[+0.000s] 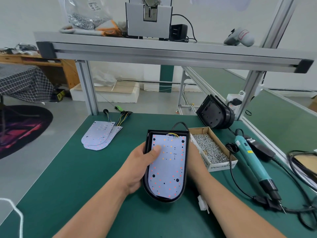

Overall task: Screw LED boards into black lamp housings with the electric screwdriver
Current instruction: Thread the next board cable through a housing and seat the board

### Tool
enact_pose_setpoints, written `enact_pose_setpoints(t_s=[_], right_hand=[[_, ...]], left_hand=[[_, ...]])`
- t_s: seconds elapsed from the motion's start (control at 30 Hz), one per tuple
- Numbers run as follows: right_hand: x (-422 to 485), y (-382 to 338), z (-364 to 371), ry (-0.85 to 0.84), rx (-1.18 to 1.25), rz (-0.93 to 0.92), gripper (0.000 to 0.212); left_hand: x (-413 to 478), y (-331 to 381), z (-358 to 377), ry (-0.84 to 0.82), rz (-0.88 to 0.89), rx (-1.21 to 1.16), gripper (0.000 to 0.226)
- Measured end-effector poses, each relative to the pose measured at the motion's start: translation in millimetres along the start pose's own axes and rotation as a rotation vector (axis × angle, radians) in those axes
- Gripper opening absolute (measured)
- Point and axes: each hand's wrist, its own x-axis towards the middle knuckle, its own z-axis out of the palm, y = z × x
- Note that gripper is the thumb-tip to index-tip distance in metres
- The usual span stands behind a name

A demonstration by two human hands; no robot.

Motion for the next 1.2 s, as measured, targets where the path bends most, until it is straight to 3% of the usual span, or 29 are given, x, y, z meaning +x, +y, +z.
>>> enact_pose_setpoints(t_s=[0.1,0.17,0.27,0.4,0.47,0.57,0.67,0.8,0.87,0.93,1.03,1.2], right_hand=[[3,6,-6,-0.123,-0.401,-0.188,0.025],[1,6,-7,-0.210,-0.506,-0.211,0.029],[0,-5,-13,-0.206,-0.690,-0.268,0.032],[-13,-17,-42,-0.350,-1.290,-0.320,0.013],[-23,-19,-55,-0.436,-1.490,-0.316,0.033],[-26,-17,-55,-0.487,-1.645,-0.365,0.022],[-15,-10,-45,-0.330,-1.596,-0.421,0.018],[4,-3,-34,-0.112,-1.373,-0.455,0.019],[14,0,-33,-0.051,-1.198,-0.392,0.014],[21,3,-33,-0.052,-1.074,-0.314,0.026],[26,8,-36,-0.066,-1.033,-0.272,0.044],[23,5,-47,-0.041,-0.888,-0.292,0.048]], left_hand=[[2,0,-1,0.048,-0.071,-0.022,0.033],[3,1,-3,0.072,-0.105,-0.022,0.028],[4,3,-9,0.105,-0.128,0.050,0.026],[6,4,-11,0.206,-0.098,0.235,0.027],[7,3,-10,0.249,-0.064,0.293,0.022],[6,5,-7,0.318,-0.024,0.374,0.042],[5,6,-10,0.296,-0.010,0.413,0.040],[5,12,-18,0.108,-0.120,0.447,0.031],[3,15,-22,0.025,-0.153,0.456,0.033],[1,14,-21,-0.006,-0.121,0.476,0.038],[1,9,-15,0.074,0.008,0.658,0.043],[7,0,-14,0.257,0.055,0.830,0.040]])
